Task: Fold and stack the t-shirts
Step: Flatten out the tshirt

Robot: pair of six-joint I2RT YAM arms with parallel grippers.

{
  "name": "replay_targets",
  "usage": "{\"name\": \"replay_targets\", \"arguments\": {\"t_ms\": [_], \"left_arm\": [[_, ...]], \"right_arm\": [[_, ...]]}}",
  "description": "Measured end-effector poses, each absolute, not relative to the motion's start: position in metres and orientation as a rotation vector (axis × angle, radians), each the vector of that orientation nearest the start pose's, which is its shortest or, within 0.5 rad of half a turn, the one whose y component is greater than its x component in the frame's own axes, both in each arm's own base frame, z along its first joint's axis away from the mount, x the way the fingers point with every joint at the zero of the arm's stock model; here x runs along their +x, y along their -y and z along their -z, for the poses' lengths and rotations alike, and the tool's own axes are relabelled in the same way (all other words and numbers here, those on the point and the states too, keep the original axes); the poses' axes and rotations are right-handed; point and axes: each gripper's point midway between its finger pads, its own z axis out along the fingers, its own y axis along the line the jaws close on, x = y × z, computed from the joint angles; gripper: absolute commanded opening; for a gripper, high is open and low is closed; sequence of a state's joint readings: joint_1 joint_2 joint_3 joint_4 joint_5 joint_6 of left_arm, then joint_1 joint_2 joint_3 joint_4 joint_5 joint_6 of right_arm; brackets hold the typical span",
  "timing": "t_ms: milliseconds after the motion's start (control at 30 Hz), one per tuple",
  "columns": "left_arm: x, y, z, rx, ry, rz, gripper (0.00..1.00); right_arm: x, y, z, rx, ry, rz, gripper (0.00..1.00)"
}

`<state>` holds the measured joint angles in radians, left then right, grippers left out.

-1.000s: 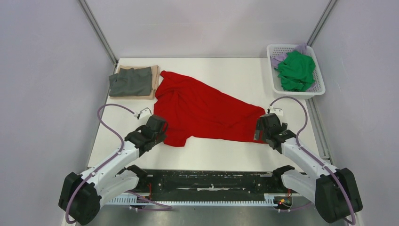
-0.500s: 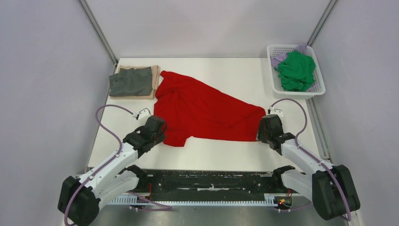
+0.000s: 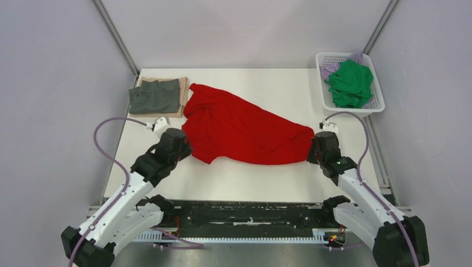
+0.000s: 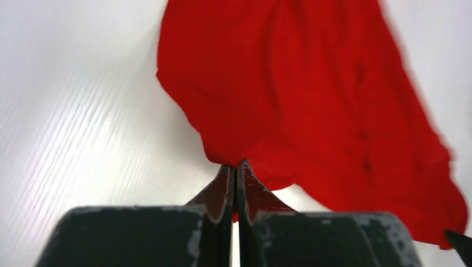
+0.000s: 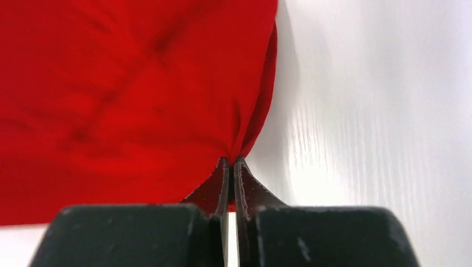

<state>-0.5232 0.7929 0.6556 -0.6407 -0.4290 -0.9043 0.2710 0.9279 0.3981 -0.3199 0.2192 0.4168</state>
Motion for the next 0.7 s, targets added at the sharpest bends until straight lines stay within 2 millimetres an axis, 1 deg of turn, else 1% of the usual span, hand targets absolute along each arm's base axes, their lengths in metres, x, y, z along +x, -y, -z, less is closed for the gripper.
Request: {"name": "replay_targets", "arguments": {"t_ms": [33,67,100,133,167,200,233,267,300,367,400,433,467,500,600,633,667,700], "left_arm": [[0.238,0.086,-0.156,-0.627,-2.139,0.278,0.02],[0.242,0.087,-0.176,-0.619,-2.098,0.305,0.02],[0.248,0.089,-0.203,-0.613,-2.037,0.347,0.02],[0.252,0.090,-0.237,-0.602,-1.961,0.396,0.02],[0.253,0.089,-0.262,-0.597,-1.903,0.429,0.02],[0.252,0.087,-0.290,-0.589,-1.839,0.460,0.02],[0.250,0.084,-0.321,-0.580,-1.767,0.495,0.02],[0.246,0.081,-0.345,-0.571,-1.714,0.521,0.02],[0.241,0.077,-0.374,-0.560,-1.644,0.556,0.02],[0.226,0.068,-0.428,-0.534,-1.508,0.622,0.02],[0.219,0.064,-0.446,-0.521,-1.463,0.640,0.02],[0.208,0.059,-0.469,-0.502,-1.410,0.664,0.02],[0.200,0.056,-0.486,-0.484,-1.372,0.685,0.02],[0.185,0.051,-0.515,-0.454,-1.305,0.718,0.02],[0.150,0.044,-0.570,-0.365,-1.185,0.784,0.02],[0.136,0.042,-0.590,-0.327,-1.142,0.809,0.02],[0.127,0.040,-0.603,-0.303,-1.111,0.823,0.02],[0.116,0.038,-0.617,-0.274,-1.080,0.838,0.02]], "right_arm": [[0.243,-0.045,-0.056,0.272,-2.339,-0.074,0.00],[0.254,-0.048,-0.079,0.272,-2.278,-0.099,0.00],[0.263,-0.050,-0.102,0.271,-2.215,-0.122,0.00],[0.273,-0.052,-0.130,0.270,-2.141,-0.146,0.00],[0.279,-0.053,-0.152,0.269,-2.086,-0.164,0.00],[0.284,-0.053,-0.184,0.267,-2.012,-0.182,0.00],[0.288,-0.053,-0.210,0.268,-1.952,-0.197,0.00],[0.289,-0.052,-0.238,0.267,-1.889,-0.209,0.00],[0.289,-0.051,-0.264,0.265,-1.829,-0.222,0.00],[0.282,-0.048,-0.317,0.261,-1.714,-0.245,0.00],[0.278,-0.046,-0.336,0.257,-1.670,-0.254,0.00],[0.271,-0.044,-0.359,0.252,-1.625,-0.262,0.00],[0.265,-0.042,-0.379,0.245,-1.583,-0.270,0.00],[0.258,-0.041,-0.398,0.235,-1.547,-0.278,0.00],[0.230,-0.037,-0.458,0.193,-1.427,-0.311,0.00],[0.214,-0.036,-0.486,0.171,-1.368,-0.331,0.00],[0.209,-0.036,-0.494,0.165,-1.348,-0.338,0.00],[0.197,-0.035,-0.511,0.153,-1.309,-0.354,0.00]]}}
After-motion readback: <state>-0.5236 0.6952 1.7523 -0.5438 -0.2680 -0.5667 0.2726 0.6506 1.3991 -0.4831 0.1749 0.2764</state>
